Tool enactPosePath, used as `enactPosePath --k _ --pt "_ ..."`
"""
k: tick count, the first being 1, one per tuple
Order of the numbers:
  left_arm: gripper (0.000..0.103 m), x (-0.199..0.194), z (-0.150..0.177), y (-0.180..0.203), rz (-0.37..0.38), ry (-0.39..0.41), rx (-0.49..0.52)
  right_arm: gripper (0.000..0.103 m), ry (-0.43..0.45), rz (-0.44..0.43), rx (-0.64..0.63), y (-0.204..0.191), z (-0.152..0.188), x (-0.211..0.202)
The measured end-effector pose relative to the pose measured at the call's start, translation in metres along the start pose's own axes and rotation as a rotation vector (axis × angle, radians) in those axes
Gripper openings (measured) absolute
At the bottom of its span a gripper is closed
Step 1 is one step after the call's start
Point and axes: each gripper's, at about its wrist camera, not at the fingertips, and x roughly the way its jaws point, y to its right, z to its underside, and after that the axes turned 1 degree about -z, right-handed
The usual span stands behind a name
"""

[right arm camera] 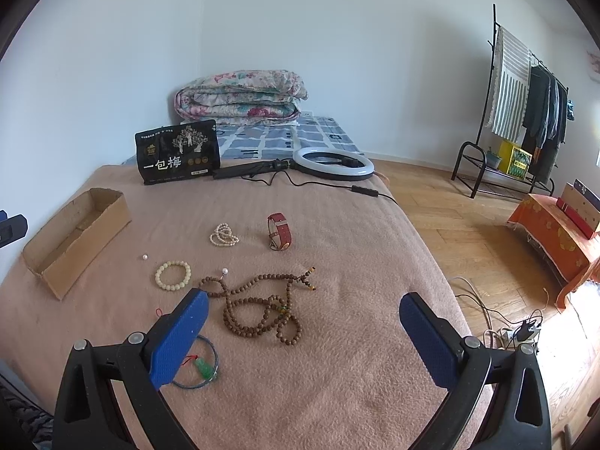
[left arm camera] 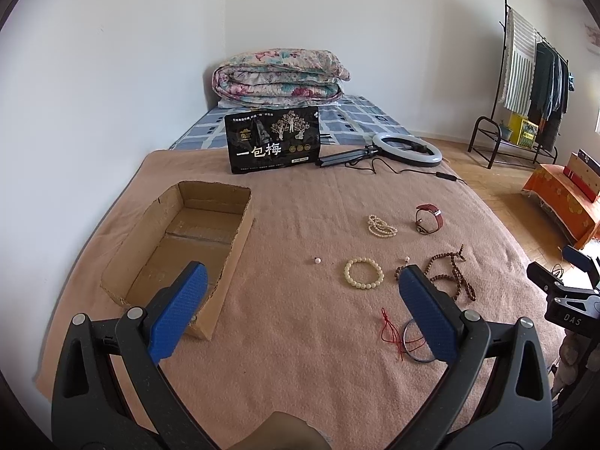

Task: Organize jewelry

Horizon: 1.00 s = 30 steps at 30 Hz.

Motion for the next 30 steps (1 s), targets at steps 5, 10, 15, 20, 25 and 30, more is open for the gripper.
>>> enactPosePath --k 5,10,15,20,25,30 --pt "0.103 0.0001 -0.0002 0.0001 0.001 -0.001 0.0 0.103 -0.005 0.001 0.002 0.002 0.0006 0.0009" --pt "0.103 0.0 -0.0001 0.0001 0.001 0.0 0.0 0.103 -0.005 0.001 -0.001 0.001 0.0003 0.001" --pt "0.103 0.0002 -0.0006 -0.0007 0.0 0.0 0.001 0.103 -0.005 0.001 -0.009 0.0009 0.0007 0.0008" --pt "0.103 0.0004 -0.0004 -0.001 0.001 -0.001 0.0 0.103 -0.006 0.0 -0.014 -0.0023 -0.0001 0.001" --pt "0.103 0.0003 0.0002 -0.001 0.001 -0.001 -0.001 0.103 -0.011 -0.002 -0.013 -0.004 -0.0006 0.0013" --pt "0.103 0.0025 0.0029 -0.0043 -0.002 -0.007 0.004 0.103 -0.022 -0.007 -0.015 -0.0059 -0.0012 0.0035"
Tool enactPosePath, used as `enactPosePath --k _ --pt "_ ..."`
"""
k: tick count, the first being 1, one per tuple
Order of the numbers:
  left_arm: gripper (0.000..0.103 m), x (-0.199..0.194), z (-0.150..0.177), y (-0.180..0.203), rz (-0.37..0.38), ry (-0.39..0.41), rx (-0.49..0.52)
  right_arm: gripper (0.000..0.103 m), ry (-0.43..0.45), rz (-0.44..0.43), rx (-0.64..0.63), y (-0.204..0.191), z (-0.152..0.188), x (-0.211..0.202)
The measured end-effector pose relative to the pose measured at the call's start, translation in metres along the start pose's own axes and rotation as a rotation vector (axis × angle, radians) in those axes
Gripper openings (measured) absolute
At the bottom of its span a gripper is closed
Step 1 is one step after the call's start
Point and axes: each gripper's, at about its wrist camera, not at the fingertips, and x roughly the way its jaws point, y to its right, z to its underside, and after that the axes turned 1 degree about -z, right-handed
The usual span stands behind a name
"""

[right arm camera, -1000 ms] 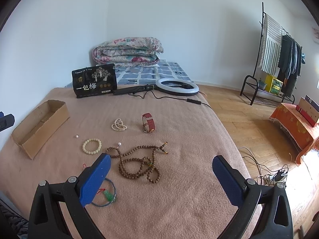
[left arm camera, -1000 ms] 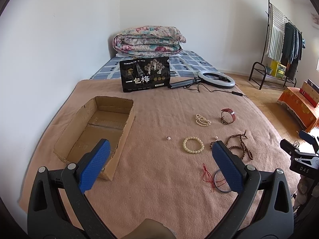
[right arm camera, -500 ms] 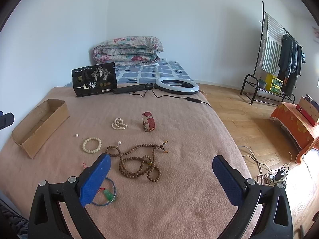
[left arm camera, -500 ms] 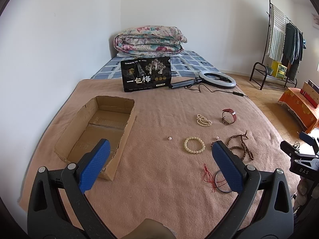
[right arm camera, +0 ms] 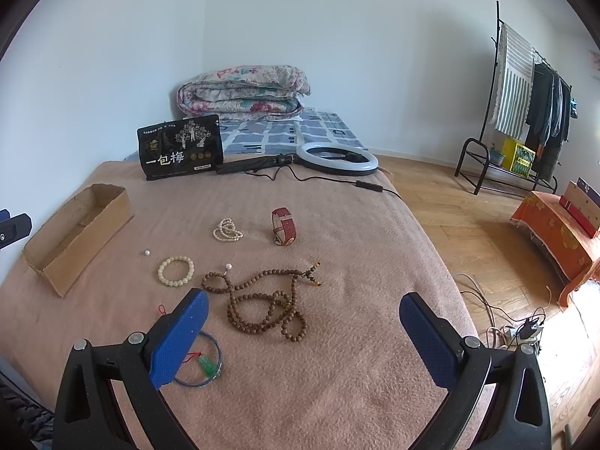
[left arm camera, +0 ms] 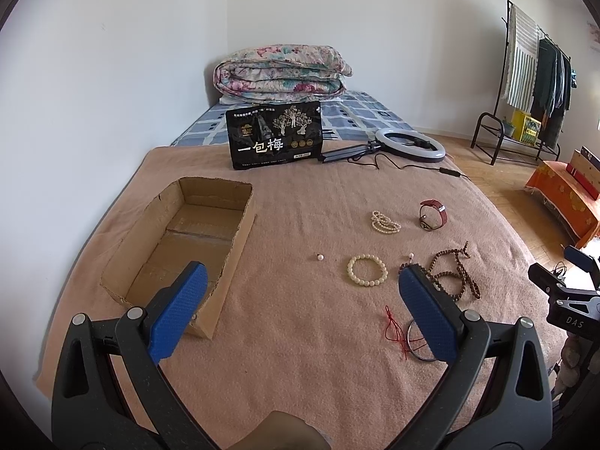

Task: Organize jewelry
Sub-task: 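Move the left tool to the cream bead bracelet while the right tool approaches the blue bangle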

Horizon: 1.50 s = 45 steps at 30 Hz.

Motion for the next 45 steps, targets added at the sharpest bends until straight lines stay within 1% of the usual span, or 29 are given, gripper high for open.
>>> enactPosePath --k 14,20,31,35,40,42,45 --pt "0.103 0.013 0.002 0.006 -0.006 -0.019 0.012 0.103 -0.028 -0.002 0.031 0.004 -0.003 0.009" --pt "0.103 0.026 0.007 0.011 0.006 -0.054 0.018 0.103 -0.039 0.006 0.045 0.008 -0.003 0.014" --pt "0.103 0.042 0.011 0.025 0.05 -0.111 0.077 0.103 -0.126 -0.02 0.056 0.018 0.0 0.041" --pt "0.103 0.051 0.013 0.022 0.067 -0.152 0.065 0.103 -0.152 -0.063 0.051 0.018 0.003 0.046" --pt "0.103 0.062 0.014 0.015 0.083 -0.19 0.054 0.103 -0.171 -0.125 -0.003 0.004 0.01 0.048" --pt "0.103 0.066 0.015 0.015 0.09 -0.2 0.071 0.103 -0.18 -0.158 -0.036 -0.007 0.013 0.048" --pt "0.098 0.072 0.015 0.02 0.086 -0.204 0.117 0.103 -0.191 -0.208 -0.097 -0.025 0.018 0.048"
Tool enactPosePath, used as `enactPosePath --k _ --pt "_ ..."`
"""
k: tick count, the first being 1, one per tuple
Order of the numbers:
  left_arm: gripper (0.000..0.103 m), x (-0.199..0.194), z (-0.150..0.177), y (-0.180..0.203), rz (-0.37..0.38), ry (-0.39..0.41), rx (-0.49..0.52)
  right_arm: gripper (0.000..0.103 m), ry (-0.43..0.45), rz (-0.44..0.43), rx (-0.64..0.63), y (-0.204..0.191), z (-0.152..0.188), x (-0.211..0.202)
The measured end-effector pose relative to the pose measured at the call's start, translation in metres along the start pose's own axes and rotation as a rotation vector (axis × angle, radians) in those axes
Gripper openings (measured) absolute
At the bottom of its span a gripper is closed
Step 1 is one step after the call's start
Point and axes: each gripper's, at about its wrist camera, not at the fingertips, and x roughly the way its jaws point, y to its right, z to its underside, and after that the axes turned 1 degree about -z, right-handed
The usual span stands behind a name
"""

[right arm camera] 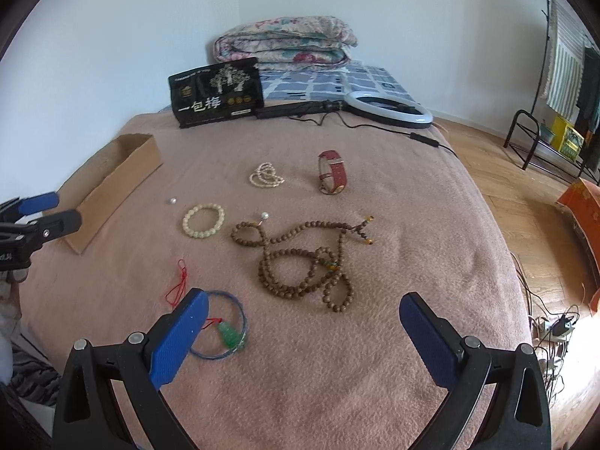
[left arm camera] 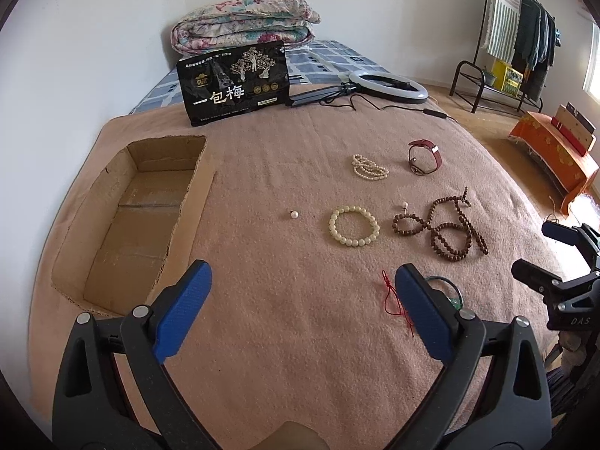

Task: Organize jewelry
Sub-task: 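Move the left tool to the cream bead bracelet while the right tool approaches the blue bangle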

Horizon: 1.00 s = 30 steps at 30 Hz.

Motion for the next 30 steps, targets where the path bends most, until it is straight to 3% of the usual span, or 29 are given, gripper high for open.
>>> enactPosePath --k 4,8,13,21,30 --pt "0.097 0.014 -0.007 0.001 0.027 -0.029 0.011 0.103 -0.01 -0.053 -0.105 -0.026 0.005 0.004" --pt "0.083 0.029 -0.016 0.0 0.068 -0.081 -0.018 0.103 -0.033 -0.079 -0.166 -0.039 0.012 0.011" --pt "0.082 0.04 -0.02 0.004 0.076 -0.095 -0.022 0.103 -0.077 -0.117 -0.162 -0.038 0.016 0.02" --pt "0.062 0.068 -0.024 0.006 0.137 -0.176 -0.063 0.103 -0.147 -0.167 -0.146 -0.042 0.021 0.034" --pt "0.053 0.107 -0.033 0.007 0.168 -0.25 -0.089 0.103 -0.183 -0.165 -0.209 -0.059 0.025 0.044"
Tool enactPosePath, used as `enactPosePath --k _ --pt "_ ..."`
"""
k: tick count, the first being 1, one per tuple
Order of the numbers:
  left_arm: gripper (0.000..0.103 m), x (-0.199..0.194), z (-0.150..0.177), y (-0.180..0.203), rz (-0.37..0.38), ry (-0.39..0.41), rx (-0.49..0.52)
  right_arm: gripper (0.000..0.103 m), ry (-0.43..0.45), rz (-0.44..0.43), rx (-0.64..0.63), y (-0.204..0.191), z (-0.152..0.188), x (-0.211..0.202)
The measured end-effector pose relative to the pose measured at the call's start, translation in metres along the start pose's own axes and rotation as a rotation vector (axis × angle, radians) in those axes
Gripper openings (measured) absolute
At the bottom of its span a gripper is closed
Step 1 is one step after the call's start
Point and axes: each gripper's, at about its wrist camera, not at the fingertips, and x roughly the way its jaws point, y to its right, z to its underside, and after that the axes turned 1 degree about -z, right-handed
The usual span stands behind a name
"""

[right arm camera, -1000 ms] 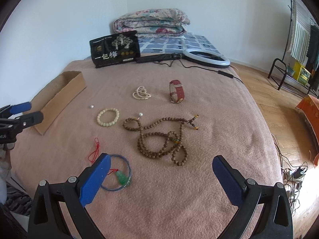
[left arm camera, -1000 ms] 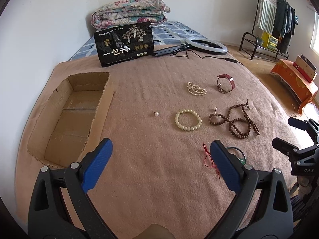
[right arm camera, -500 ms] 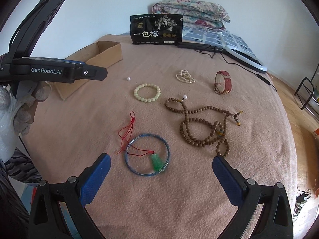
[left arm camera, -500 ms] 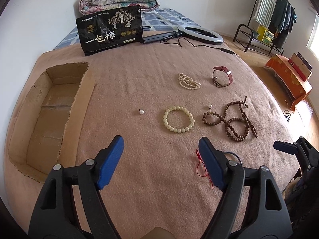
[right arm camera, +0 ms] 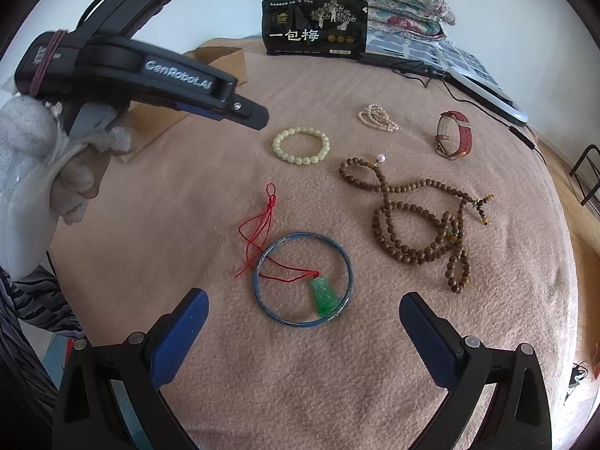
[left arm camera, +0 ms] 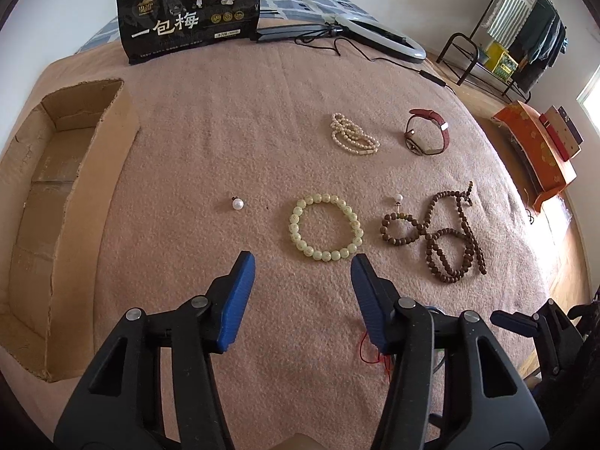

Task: Organize jewelry
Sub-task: 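Move the left tool to the cream bead bracelet while the right tool approaches the blue bangle, then close the left tool on the cream bracelet while the right tool closes on the blue bangle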

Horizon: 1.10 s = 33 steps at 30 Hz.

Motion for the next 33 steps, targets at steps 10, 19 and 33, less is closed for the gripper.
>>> enactPosePath --k 10,19,33 --pt "0.045 0.039 -0.013 -0.008 0.002 -0.061 -0.075 0.103 -0.01 0.008 -0.004 0.0 -0.003 0.008" --pt "0.041 0.062 -0.024 -0.01 -0.002 -0.072 -0.109 0.103 -0.016 0.0 -0.006 -0.001 -0.008 0.016" --pt "0.02 0.071 -0.029 -0.009 -0.033 -0.067 -0.076 0.094 -0.075 0.016 -0.019 0.004 -0.011 0.038"
